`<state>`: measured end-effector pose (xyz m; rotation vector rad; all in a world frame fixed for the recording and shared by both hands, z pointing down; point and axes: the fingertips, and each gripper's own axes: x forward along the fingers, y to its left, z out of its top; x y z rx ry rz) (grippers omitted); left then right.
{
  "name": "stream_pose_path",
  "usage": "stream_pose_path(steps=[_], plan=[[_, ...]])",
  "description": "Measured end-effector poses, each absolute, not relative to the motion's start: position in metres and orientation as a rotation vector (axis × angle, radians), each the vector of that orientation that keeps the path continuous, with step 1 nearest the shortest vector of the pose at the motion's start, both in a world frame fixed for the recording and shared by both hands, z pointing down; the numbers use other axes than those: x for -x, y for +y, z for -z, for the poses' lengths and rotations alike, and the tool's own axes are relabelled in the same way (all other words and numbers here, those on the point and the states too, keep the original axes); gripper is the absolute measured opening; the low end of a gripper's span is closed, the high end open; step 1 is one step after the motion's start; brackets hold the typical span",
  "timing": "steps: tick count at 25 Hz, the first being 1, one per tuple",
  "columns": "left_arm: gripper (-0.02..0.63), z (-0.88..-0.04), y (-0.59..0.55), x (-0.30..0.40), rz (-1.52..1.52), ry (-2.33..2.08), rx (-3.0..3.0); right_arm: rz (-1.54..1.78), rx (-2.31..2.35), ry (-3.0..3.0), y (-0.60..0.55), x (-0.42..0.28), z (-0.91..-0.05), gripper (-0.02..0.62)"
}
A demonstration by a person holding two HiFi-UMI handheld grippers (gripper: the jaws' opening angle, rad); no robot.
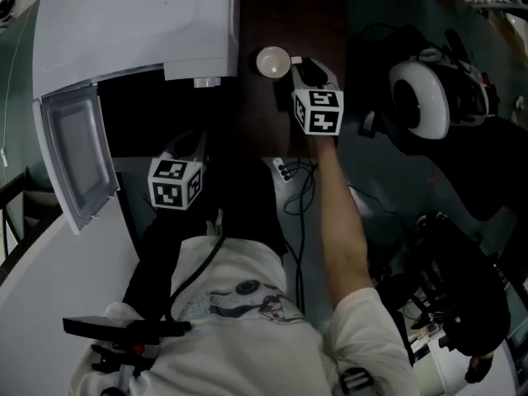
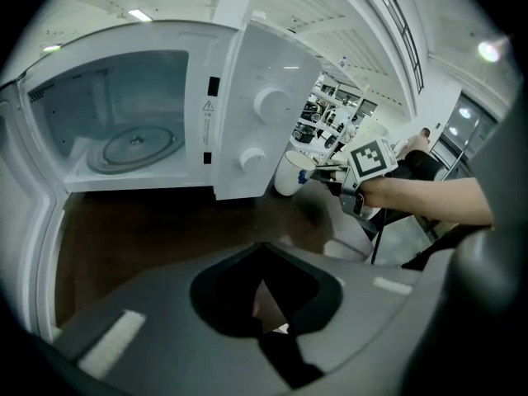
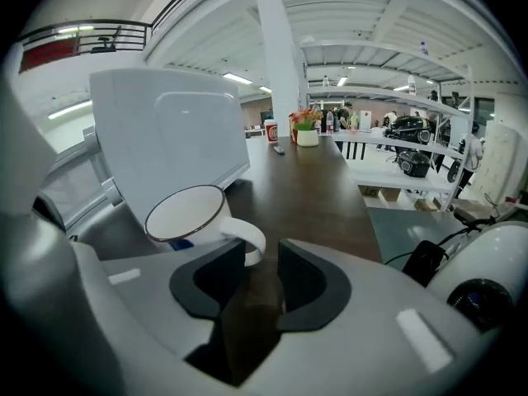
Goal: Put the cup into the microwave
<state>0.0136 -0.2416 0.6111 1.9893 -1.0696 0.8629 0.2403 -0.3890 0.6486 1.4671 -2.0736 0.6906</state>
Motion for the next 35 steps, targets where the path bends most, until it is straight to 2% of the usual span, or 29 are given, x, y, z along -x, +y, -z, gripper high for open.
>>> stream_pose_path(steps=[8,11,13,16,26,35], plan=[[0.000,-0.618,-0.231,-0.005,-0.879,-1.092,-1.943,-0.422,-1.366,-2.087,-0.401,-0.232,-0.650,0.111],[0.000,-0.620,-0.227,-0.004,-0.888,-1.087,-1.937,-0.287,-1.301,-2.093,-0.400,-0.226,-0.649,0.065],[0.000,-0.621,-0.226,-0.004,-0.889,-1.085,-1.937,-0.267,-1.296,-2.108,-0.400,-0.223,-0.647,0.063],[0.000,-0.622,-0.225,-0.004,-0.891,-1.077,-1.942,-0.306,-1.337,-2.145,-0.402,-0.218,-0.639,0.043],[0.000,-0.616,-0.226,0.012,-0.863,-1.087,-1.958,-0.599,-1.502,-2.139,-0.373,-0.227,-0.639,0.034],[0.000,-0.603,-0.229,0.020,-0.793,-1.102,-1.996,-0.617,-1.605,-2.155,-0.332,-0.214,-0.591,0.034]])
